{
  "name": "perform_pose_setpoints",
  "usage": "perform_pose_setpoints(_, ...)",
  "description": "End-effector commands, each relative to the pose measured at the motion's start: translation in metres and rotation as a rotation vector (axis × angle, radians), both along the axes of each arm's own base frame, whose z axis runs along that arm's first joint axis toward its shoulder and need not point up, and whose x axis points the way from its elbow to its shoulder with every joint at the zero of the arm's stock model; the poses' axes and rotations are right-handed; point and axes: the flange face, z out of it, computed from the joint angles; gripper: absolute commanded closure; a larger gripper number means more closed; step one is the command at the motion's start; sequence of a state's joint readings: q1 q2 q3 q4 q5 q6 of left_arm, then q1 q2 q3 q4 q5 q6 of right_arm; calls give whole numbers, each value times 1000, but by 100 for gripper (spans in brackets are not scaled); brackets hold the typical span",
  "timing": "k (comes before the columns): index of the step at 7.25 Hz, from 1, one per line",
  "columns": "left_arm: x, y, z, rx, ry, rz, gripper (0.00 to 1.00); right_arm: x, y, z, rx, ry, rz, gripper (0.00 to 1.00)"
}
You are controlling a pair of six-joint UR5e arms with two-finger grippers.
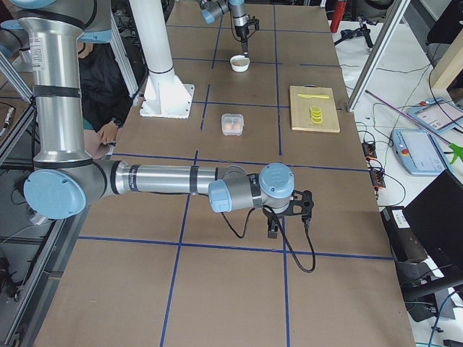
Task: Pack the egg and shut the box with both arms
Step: 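Move the left gripper over the white bowl and lower toward the egg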
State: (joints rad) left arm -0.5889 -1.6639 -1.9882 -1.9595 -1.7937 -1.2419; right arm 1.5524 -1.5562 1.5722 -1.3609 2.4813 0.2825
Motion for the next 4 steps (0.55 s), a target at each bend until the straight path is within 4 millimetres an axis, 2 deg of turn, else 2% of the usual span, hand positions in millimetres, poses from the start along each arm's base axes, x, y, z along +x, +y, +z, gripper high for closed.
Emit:
perform_pose_setpoints(1,11,4,3,-13,-17,14,18,0,0,-1,2,-2,0,0)
perform_pose_setpoints(4,21,7,17,-26,-39,39,17,0,1,-1,0,-2,0,0)
